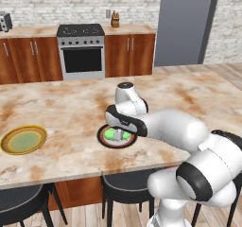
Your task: Pick the chicken drumstick and corn from their plates and place them in the bowl. Then put the bowl in the fridge.
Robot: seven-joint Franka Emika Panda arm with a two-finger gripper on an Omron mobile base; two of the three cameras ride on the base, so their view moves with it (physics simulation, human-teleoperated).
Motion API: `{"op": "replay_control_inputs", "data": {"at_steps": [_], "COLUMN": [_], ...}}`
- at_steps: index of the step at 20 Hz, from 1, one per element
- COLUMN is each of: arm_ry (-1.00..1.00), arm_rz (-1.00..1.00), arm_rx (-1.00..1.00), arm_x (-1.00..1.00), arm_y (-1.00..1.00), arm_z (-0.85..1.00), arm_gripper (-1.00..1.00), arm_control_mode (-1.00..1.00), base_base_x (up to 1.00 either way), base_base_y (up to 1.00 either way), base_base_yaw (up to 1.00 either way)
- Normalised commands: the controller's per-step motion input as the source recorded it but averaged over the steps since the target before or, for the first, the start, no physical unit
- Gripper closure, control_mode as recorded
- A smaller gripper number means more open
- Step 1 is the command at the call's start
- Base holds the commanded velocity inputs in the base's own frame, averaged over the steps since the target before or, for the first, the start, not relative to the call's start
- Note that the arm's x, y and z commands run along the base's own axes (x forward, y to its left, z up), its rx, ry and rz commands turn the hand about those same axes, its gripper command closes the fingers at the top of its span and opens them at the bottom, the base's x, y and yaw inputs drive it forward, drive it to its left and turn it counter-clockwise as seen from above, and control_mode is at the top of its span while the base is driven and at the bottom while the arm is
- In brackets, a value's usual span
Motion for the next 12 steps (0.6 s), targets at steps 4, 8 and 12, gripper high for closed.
{"op": "replay_control_inputs", "data": {"at_steps": [4, 8, 12], "arm_ry": [0.07, 0.01, 0.02], "arm_rz": [0.0, 0.0, 0.0], "arm_rx": [0.0, 0.0, 0.0], "arm_x": [0.49, 0.35, 0.31], "arm_y": [0.16, 0.21, 0.2], "arm_z": [-0.33, -0.38, -0.37], "arm_gripper": [-1.0, -1.0, -1.0], "arm_control_mode": [-1.0, -1.0, -1.0], "base_base_x": [0.0, 0.0, 0.0], "base_base_y": [0.0, 0.0, 0.0], "base_base_yaw": [0.0, 0.0, 0.0]}}
